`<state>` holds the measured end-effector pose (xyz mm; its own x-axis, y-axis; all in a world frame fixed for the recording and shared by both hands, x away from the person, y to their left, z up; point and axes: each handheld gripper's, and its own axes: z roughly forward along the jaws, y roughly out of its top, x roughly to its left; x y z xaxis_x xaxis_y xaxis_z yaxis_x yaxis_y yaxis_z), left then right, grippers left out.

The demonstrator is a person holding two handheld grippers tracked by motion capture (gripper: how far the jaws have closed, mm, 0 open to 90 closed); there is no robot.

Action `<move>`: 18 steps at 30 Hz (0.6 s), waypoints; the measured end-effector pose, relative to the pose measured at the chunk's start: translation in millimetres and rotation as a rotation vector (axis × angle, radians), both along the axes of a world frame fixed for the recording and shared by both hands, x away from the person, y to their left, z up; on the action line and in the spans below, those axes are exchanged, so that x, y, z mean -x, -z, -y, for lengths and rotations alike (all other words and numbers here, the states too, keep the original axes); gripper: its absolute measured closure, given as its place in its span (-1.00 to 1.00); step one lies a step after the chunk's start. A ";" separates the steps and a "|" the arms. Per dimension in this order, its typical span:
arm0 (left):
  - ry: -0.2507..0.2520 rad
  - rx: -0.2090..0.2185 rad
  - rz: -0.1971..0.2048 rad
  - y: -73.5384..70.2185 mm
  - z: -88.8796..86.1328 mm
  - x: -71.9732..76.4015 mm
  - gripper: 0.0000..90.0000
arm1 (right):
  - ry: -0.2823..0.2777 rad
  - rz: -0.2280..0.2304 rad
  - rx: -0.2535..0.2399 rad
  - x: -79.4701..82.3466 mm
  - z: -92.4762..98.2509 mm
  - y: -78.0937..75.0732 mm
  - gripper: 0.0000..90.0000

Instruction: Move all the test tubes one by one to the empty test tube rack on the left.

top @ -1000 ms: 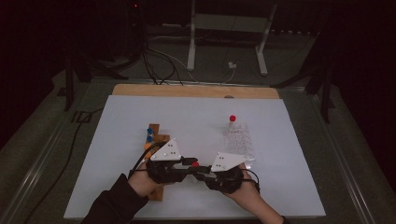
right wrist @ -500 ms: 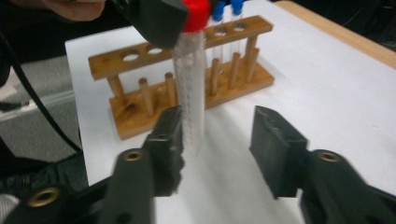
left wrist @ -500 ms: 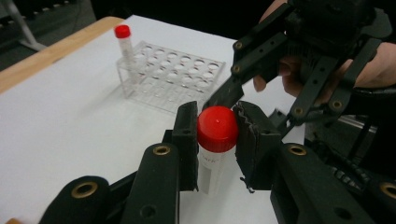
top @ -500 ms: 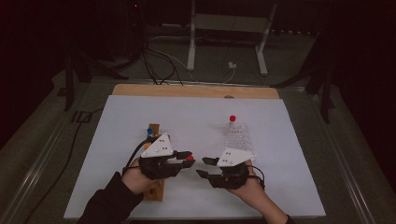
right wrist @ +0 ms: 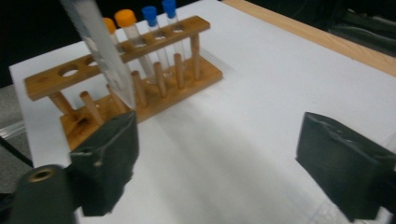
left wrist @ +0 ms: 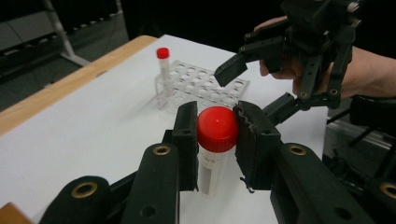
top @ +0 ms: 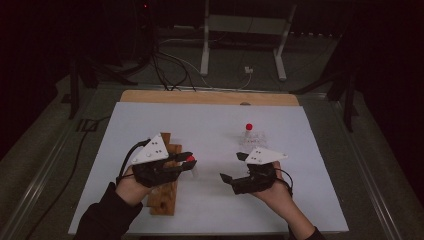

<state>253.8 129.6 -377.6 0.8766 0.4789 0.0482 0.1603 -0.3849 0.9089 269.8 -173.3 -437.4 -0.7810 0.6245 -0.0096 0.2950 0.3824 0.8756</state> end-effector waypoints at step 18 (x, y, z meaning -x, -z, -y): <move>-0.122 0.042 0.048 -17.6 -38.0 7.2 0.60 | 0.025 -0.018 -0.035 -2.7 7.2 -3.2 -1.00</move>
